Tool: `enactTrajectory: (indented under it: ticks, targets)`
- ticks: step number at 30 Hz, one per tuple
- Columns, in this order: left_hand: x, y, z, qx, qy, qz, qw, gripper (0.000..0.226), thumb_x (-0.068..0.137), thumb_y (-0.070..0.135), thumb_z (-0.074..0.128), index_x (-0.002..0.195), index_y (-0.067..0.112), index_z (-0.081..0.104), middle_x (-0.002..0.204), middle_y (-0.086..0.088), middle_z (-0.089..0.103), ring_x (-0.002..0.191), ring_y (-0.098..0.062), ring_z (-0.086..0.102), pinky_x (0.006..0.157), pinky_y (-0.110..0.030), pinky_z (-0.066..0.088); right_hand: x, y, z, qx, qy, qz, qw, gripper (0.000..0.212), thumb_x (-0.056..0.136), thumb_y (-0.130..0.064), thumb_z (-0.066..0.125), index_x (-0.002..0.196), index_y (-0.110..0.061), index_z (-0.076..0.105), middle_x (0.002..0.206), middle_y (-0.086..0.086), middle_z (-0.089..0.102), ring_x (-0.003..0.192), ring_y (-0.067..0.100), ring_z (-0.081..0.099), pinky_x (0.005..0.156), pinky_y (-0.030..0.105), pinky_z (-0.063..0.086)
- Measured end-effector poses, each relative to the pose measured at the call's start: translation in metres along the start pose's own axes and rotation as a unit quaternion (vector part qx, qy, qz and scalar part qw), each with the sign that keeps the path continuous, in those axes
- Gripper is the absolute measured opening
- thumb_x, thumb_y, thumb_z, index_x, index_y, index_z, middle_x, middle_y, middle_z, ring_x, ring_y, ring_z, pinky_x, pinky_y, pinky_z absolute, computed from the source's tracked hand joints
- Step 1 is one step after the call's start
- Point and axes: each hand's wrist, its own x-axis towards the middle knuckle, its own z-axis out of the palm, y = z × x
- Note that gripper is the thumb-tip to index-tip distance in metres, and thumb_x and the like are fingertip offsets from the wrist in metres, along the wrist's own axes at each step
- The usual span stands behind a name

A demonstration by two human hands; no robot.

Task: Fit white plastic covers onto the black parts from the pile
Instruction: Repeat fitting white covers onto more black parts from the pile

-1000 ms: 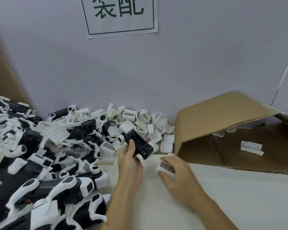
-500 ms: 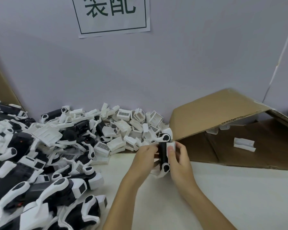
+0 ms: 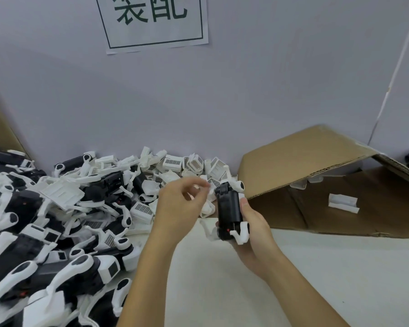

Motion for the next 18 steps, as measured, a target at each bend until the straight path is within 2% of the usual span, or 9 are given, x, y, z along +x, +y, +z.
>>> enactTrajectory:
  ticks: [2, 4, 5, 7, 12, 15, 18]
  targets:
    - [-0.002, 0.005, -0.001, -0.061, 0.021, 0.006, 0.998, 0.019, 0.090, 0.018, 0.070, 0.098, 0.035, 0.067, 0.077, 0.005, 0.058, 0.068, -0.013, 0.056, 0.064, -0.022, 0.050, -0.003, -0.002, 0.001, 0.046, -0.040, 0.046, 0.997, 0.050, 0.093, -0.044, 0.054, 0.120, -0.004, 0.067, 0.091, 0.018, 0.068, 0.074, 0.027, 0.067, 0.064, 0.034, 0.057]
    - [-0.004, 0.010, 0.002, -0.114, 0.001, -0.006, 0.993, 0.022, 0.092, 0.017, 0.070, 0.109, 0.031, 0.068, 0.094, 0.003, 0.065, 0.083, -0.017, 0.065, 0.077, -0.037, 0.060, -0.005, -0.003, 0.002, 0.087, -0.073, 0.065, 0.991, 0.051, 0.092, -0.044, 0.055, 0.122, -0.005, 0.069, 0.096, 0.018, 0.067, 0.077, 0.026, 0.066, 0.068, 0.035, 0.057]
    - [-0.005, 0.013, 0.003, -0.135, -0.010, -0.013, 0.991, 0.019, 0.092, 0.019, 0.071, 0.109, 0.027, 0.071, 0.099, 0.003, 0.069, 0.089, -0.017, 0.067, 0.082, -0.045, 0.059, -0.005, -0.003, 0.002, 0.109, -0.090, 0.069, 0.988, 0.049, 0.093, -0.043, 0.055, 0.120, -0.005, 0.071, 0.096, 0.018, 0.067, 0.078, 0.026, 0.066, 0.069, 0.035, 0.058]
    - [-0.005, 0.016, 0.003, -0.166, -0.025, -0.030, 0.985, 0.016, 0.086, 0.030, 0.073, 0.100, 0.022, 0.078, 0.097, 0.002, 0.075, 0.094, -0.019, 0.069, 0.091, -0.053, 0.056, -0.007, -0.006, 0.002, 0.139, -0.122, 0.074, 0.980, 0.046, 0.094, -0.043, 0.054, 0.115, -0.007, 0.074, 0.095, 0.017, 0.067, 0.079, 0.026, 0.064, 0.071, 0.035, 0.058]
    - [-0.005, 0.017, 0.003, -0.222, -0.017, -0.027, 0.975, 0.016, 0.075, 0.032, 0.077, 0.081, 0.018, 0.082, 0.101, -0.003, 0.075, 0.105, -0.018, 0.068, 0.095, -0.056, 0.052, -0.007, -0.009, 0.001, 0.141, -0.149, 0.069, 0.976, 0.046, 0.092, -0.043, 0.056, 0.115, -0.009, 0.074, 0.094, 0.017, 0.066, 0.080, 0.025, 0.063, 0.080, 0.036, 0.050]
    - [-0.005, 0.016, 0.004, -0.226, -0.012, -0.020, 0.974, 0.019, 0.075, 0.035, 0.081, 0.079, 0.017, 0.082, 0.104, -0.007, 0.074, 0.109, -0.018, 0.066, 0.096, -0.057, 0.052, -0.007, -0.008, 0.001, 0.142, -0.156, 0.070, 0.975, 0.045, 0.094, -0.043, 0.054, 0.115, -0.009, 0.074, 0.094, 0.017, 0.066, 0.080, 0.024, 0.062, 0.080, 0.036, 0.049]
    - [-0.005, 0.015, 0.003, -0.235, -0.012, -0.015, 0.972, 0.023, 0.072, 0.035, 0.075, 0.079, 0.014, 0.081, 0.105, -0.009, 0.074, 0.108, -0.018, 0.067, 0.095, -0.052, 0.054, -0.006, -0.007, 0.001, 0.148, -0.151, 0.070, 0.975, 0.047, 0.092, -0.043, 0.056, 0.116, -0.007, 0.073, 0.094, 0.018, 0.066, 0.078, 0.025, 0.063, 0.078, 0.037, 0.052]
